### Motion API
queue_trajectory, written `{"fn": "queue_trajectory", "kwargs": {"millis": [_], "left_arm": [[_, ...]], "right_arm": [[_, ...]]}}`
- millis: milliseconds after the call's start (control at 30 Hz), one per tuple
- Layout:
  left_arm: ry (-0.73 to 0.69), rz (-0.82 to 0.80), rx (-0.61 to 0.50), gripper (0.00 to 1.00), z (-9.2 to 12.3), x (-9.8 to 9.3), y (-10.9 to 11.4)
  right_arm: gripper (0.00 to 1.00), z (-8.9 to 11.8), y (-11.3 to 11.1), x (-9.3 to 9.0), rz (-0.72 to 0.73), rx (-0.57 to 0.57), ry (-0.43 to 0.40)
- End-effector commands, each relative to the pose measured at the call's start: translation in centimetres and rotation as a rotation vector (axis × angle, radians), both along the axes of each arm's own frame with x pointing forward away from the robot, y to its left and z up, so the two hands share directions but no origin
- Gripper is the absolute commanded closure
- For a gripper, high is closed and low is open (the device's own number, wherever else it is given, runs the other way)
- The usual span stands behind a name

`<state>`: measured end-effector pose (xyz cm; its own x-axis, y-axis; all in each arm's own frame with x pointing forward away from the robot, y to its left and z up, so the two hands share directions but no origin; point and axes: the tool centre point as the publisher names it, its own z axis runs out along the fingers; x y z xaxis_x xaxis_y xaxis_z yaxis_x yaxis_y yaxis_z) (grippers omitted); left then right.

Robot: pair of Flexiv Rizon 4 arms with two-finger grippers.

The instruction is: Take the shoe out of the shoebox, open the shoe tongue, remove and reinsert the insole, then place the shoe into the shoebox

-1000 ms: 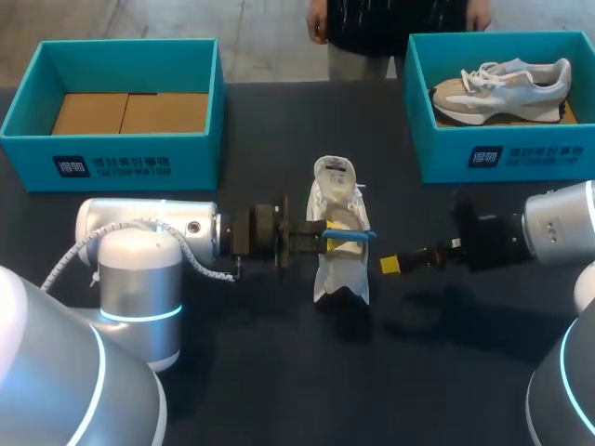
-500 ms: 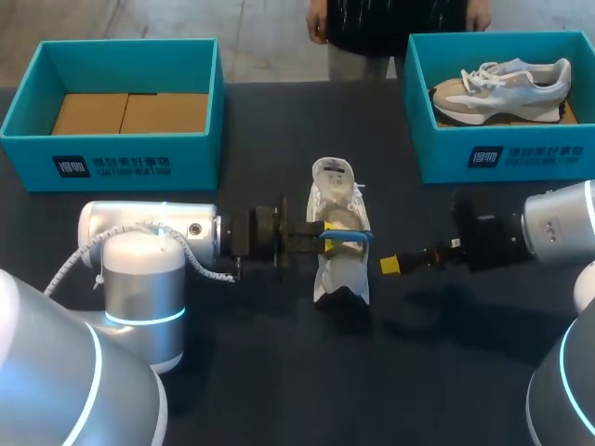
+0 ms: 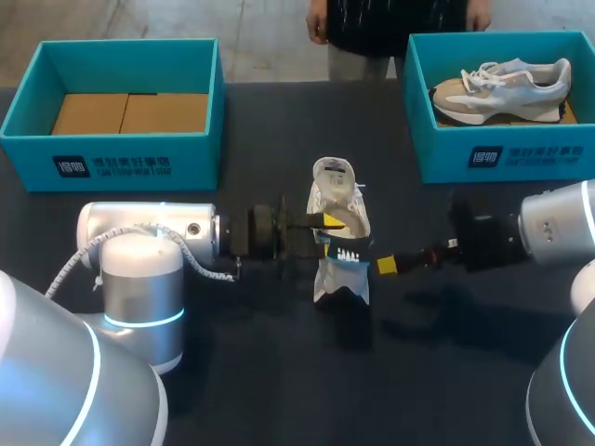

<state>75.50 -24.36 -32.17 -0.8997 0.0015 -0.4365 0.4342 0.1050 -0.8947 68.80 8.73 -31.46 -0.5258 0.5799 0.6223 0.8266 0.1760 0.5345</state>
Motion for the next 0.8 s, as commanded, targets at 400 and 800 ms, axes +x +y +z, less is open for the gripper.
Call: {"fn": "queue_trajectory", "kwargs": {"millis": [400, 800], "left_arm": [[-0.023, -0.015, -0.012, 0.78, 1.4, -1.1, 0.4], [-0.007, -0.031, 0.014, 1.0, 0.6, -1.1, 0.5]], "right_arm": [[0.0, -0.4, 0.4, -0.2, -0.006, 0.0, 0.003], [0.0, -0.1, 0.0, 0.1, -0.002, -0.011, -0.028]]}}
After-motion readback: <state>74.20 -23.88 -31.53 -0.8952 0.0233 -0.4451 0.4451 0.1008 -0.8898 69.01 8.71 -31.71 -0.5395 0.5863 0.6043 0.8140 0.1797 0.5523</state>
